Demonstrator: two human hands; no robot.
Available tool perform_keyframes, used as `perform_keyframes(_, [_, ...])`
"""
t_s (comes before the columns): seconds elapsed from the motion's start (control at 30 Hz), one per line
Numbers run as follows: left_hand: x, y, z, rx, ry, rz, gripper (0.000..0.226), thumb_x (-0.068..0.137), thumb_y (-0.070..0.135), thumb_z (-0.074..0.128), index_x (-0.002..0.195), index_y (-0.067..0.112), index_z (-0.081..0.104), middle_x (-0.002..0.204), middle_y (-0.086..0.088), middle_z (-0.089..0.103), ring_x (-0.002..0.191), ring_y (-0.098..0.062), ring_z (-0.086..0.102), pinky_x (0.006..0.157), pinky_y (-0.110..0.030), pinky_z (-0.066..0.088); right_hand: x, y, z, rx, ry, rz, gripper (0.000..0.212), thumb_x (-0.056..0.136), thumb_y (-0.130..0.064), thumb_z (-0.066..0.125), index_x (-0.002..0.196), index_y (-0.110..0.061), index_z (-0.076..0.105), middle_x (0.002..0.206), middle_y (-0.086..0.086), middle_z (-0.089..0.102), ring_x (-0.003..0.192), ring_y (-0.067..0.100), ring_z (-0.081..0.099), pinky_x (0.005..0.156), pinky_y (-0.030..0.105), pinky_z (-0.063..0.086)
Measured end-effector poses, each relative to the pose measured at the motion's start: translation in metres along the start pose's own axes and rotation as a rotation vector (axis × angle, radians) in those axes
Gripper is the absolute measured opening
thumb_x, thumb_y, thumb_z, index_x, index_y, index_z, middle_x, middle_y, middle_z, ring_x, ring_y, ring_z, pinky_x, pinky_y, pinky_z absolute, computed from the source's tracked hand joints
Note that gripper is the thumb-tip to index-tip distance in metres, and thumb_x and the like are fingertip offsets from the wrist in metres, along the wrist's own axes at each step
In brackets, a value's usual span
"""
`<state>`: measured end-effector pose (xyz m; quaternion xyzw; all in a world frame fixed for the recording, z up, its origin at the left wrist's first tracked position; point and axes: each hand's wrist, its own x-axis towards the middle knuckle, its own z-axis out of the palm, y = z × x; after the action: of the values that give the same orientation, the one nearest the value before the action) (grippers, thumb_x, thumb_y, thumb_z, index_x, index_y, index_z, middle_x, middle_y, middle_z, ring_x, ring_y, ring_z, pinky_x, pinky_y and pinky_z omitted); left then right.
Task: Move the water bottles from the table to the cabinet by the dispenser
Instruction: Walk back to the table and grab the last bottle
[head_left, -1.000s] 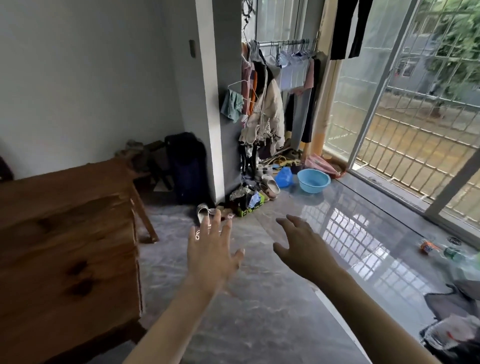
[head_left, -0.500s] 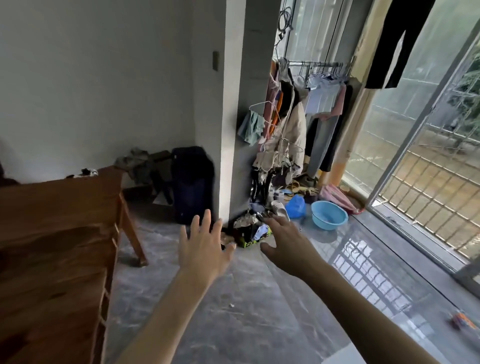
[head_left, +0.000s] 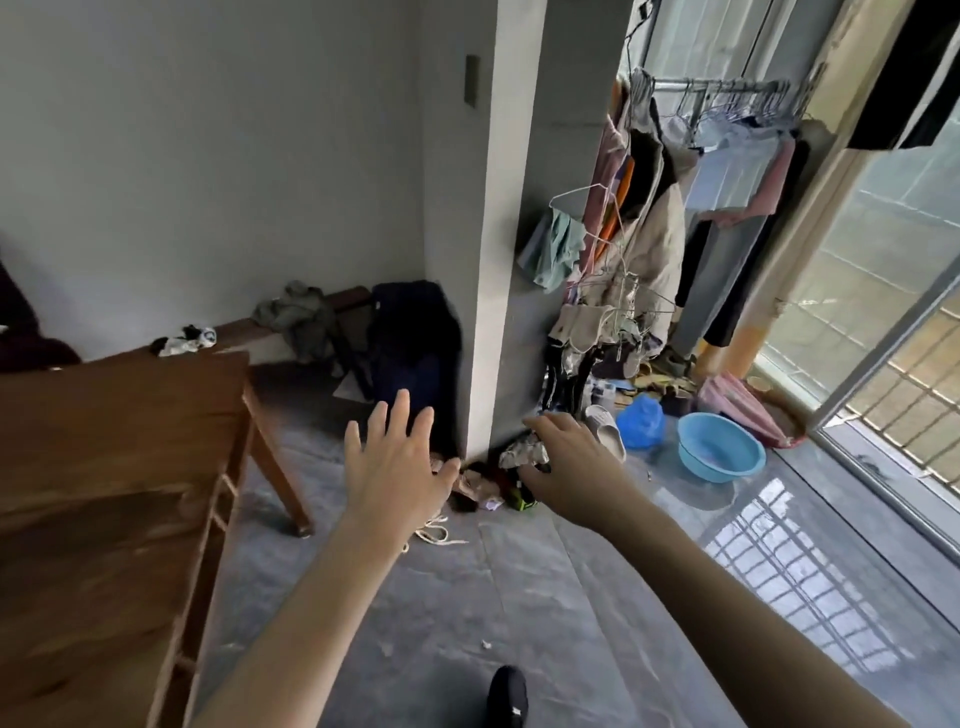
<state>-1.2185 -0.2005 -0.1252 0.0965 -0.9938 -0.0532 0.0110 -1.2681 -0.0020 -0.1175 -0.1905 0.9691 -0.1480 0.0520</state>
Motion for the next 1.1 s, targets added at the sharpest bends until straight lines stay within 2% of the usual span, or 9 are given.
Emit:
perform_keyframes(0.27, [0.115, -0.009, 0.007, 0.013, 0.008, -0.158, 0.073, 0.098, 0.061, 0.045, 0.158, 0.025, 0.026, 0.17, -0.005, 0.009, 0.156, -0.026, 0.014, 0.124, -0.05, 0.016, 0.152, 0.007, 0.004, 0.017, -0.123, -0.166, 0.06, 0.091, -0.034, 0.053, 0.148, -0.021, 0.038, 0.151, 0.003, 0.039, 0.137, 0.029, 0.039, 0.107, 0.048, 0.04])
perform_keyframes(0.43, [0.161, -0.026, 0.008, 0.042, 0.004, -0.284, 0.072, 0.097, 0.063, 0.045, 0.157, 0.026, 0.027, 0.17, -0.005, 0.011, 0.156, -0.027, 0.016, 0.122, -0.05, 0.019, 0.236, -0.005, 0.011, 0.033, -0.176, -0.286, 0.06, 0.093, -0.034, 0.054, 0.15, -0.021, 0.037, 0.152, 0.004, 0.038, 0.137, 0.028, 0.041, 0.108, 0.045, 0.041])
perform_keyframes(0.63, [0.192, -0.057, 0.012, 0.057, -0.055, -0.432, 0.072, 0.097, 0.063, 0.044, 0.157, 0.025, 0.028, 0.17, -0.006, 0.011, 0.155, -0.028, 0.017, 0.122, -0.05, 0.019, 0.294, -0.036, 0.025, 0.074, -0.298, -0.414, 0.063, 0.093, -0.036, 0.053, 0.152, -0.022, 0.034, 0.159, 0.003, 0.029, 0.144, 0.027, 0.031, 0.113, 0.047, 0.035])
perform_keyframes(0.8, [0.213, -0.085, 0.012, 0.059, -0.069, -0.516, 0.071, 0.098, 0.064, 0.043, 0.156, 0.026, 0.028, 0.17, -0.006, 0.012, 0.155, -0.029, 0.016, 0.122, -0.051, 0.02, 0.338, -0.061, 0.039, 0.076, -0.339, -0.493, 0.062, 0.093, -0.034, 0.055, 0.151, -0.022, 0.036, 0.159, 0.003, 0.03, 0.143, 0.027, 0.032, 0.112, 0.049, 0.036])
perform_keyframes(1.1, [0.249, -0.184, 0.01, 0.037, -0.048, -0.69, 0.074, 0.095, 0.07, 0.04, 0.155, 0.029, 0.028, 0.17, -0.005, 0.014, 0.155, -0.031, 0.019, 0.122, -0.053, 0.02, 0.417, -0.157, 0.065, 0.04, -0.391, -0.68, 0.062, 0.093, -0.036, 0.056, 0.15, -0.022, 0.037, 0.158, 0.004, 0.031, 0.143, 0.028, 0.033, 0.114, 0.049, 0.035])
